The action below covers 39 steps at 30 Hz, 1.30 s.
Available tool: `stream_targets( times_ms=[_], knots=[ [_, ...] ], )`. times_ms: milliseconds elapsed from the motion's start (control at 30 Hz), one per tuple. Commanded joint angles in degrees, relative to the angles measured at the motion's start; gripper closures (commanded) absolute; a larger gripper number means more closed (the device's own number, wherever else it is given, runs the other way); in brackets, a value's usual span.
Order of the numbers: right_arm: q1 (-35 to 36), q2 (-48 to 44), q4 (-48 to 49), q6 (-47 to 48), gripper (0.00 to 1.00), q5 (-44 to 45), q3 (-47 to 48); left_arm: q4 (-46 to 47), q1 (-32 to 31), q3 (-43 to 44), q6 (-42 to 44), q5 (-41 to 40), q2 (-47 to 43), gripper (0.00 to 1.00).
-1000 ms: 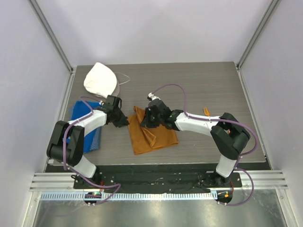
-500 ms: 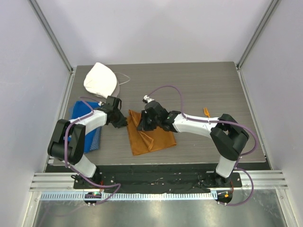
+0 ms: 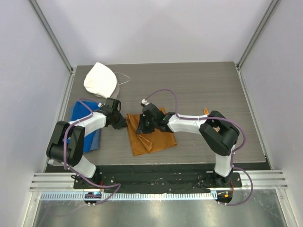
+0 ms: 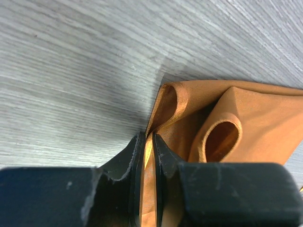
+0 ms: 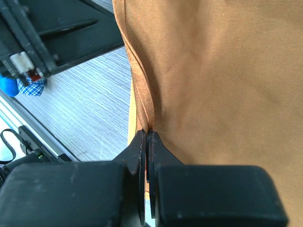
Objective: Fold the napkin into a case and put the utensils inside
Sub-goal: Fold the rectangle-folded napkin at the center of the board, then rotate the square-folded napkin at the center of the board.
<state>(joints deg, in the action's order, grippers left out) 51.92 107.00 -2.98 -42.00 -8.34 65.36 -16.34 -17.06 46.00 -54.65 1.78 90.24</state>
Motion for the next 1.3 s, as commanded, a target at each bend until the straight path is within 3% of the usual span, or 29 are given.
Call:
stream_targets(
  times_ms=[0, 167, 267, 367, 500, 600, 733, 867, 967, 1267],
  knots=[
    [0.29, 0.93, 4.48, -0.80, 0.99, -1.41, 2.75, 0.61, 0.36, -1.08, 0.16, 0.15, -2.61, 0.85],
    [0.20, 2.77, 6.50, -2.03, 0.98, -2.91, 2.93, -0.97, 0.36, -1.70, 0.42, -0.90, -5.50, 0.85],
    [0.29, 2.86, 7.11, -2.21, 0.93, -4.31, 3.02, -3.96, 0.36, -1.26, 0.78, -3.53, -9.27, 0.82],
    [0.29, 2.08, 7.38, -2.39, 0.81, -7.30, 2.84, -7.12, 0.36, -0.47, 1.83, -4.77, -13.06, 0.77],
    [0.20, -2.49, 8.52, -1.43, 0.53, -9.15, 0.65, -8.97, 0.36, 0.76, 2.53, -4.60, -16.14, 0.72],
    [0.02, -5.57, 6.68, 1.20, 0.44, -11.52, 0.03, -7.23, 0.36, 1.02, 2.71, 0.22, -16.15, 0.72],
    [-0.50, -9.35, 4.48, 2.97, 0.39, -10.91, -3.65, -4.76, -0.34, 1.29, 2.71, 5.86, -13.25, 0.75],
    [-1.21, -10.15, 6.05, 3.24, 0.43, -11.60, -7.78, -2.04, -2.71, 1.03, 1.66, 8.85, -10.00, 0.77],
    [-1.21, -10.23, 10.09, 1.04, 0.61, -14.77, -11.29, -0.71, -4.03, 0.50, 1.22, 8.42, -8.24, 0.79],
    [-3.13, -21.89, 3.35, 3.41, 0.76, -5.12, -22.54, -2.38, -3.33, 4.01, 5.60, 1.83, -2.10, 0.79]
  ],
)
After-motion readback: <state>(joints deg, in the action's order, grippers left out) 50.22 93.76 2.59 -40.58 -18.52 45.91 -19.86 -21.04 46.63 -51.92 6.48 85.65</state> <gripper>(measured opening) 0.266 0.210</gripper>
